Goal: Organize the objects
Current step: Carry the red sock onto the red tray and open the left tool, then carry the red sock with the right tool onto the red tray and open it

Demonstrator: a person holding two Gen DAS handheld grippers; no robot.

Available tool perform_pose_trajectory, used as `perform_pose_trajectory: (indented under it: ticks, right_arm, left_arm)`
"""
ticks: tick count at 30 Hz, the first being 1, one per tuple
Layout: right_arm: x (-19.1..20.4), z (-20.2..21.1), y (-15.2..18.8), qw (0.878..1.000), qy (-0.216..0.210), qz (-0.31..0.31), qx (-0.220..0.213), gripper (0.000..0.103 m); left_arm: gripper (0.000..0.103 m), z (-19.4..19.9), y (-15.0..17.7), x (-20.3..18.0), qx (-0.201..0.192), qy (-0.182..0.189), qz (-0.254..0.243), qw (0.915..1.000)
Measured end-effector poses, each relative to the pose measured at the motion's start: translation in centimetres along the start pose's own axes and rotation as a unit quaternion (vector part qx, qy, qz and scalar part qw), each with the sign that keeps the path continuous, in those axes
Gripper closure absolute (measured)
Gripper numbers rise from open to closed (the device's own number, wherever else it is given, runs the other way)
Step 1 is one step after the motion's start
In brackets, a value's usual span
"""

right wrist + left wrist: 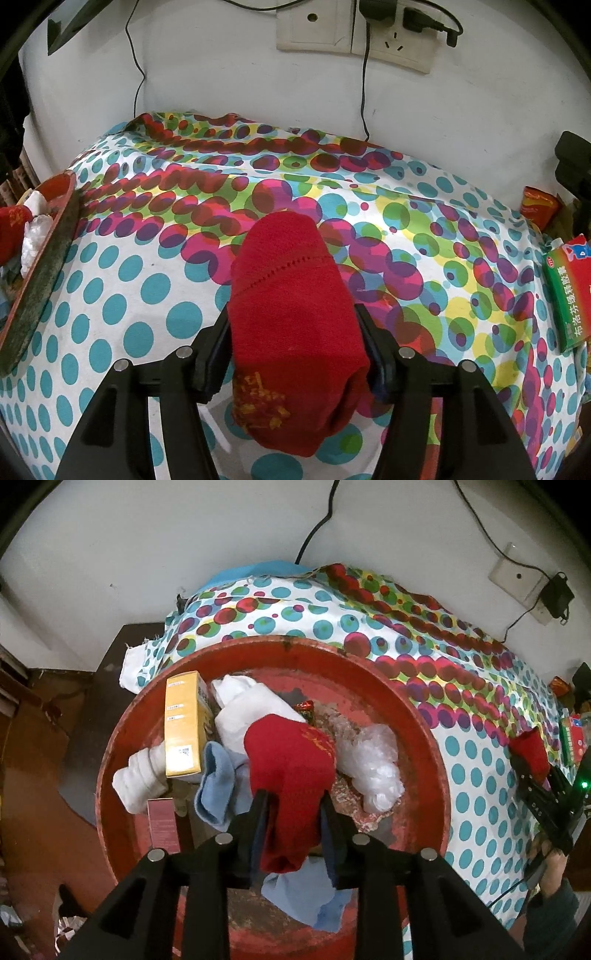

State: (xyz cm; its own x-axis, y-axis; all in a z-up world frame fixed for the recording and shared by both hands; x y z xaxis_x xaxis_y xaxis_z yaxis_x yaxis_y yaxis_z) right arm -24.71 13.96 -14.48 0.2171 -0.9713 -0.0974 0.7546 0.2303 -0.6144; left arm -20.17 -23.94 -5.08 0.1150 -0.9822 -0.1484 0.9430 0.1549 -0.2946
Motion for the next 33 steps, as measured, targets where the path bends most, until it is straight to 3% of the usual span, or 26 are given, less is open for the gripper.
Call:
perform_pose_trajectory:
  ticks: [7,14,23,33]
  right_arm:
    - [0.1,0.0,-0.1,1.000,0.001,0.001,0.000,0.043]
    - [0.1,-0.1,-0.2,1.000,0.003,0.001,0.000,0.043]
    - [-0.3,0.3,0.0,1.000,-0.001,0.008,-0.005,0.054]
    - [-0.4,0.5,-0.1,1.000,-0.007,-0.007,0.004,0.054]
  left_arm:
    - [0.069,1.6,1.3,-0.1,-0.011,-0.003,-0.011,0.9999]
    - [0.069,3.5,4.2,1.9,-0.024,0.002,0.016,0.9996]
    - [0.069,5.8,8.2,4.8,-0.050,-0.063,0.057,0.9951]
    - [0.069,5.2,7.8,5.1,-0.064,-0.061,0.080,0.9928]
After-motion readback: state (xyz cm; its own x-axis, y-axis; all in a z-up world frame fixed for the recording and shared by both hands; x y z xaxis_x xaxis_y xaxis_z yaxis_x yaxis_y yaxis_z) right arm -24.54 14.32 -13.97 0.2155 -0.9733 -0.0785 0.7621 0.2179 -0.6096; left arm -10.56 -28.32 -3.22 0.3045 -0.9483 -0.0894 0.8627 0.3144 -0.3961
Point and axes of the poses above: each gripper's, at about its wrist camera, not at the fingertips, and z roughly against the way its jaws point, x to its left, y to its underside, the point moved 1 cm from there along -z, roughly the way its jaws point, and after that the axes turned 7 degrees about y, right-handed, at the moved point
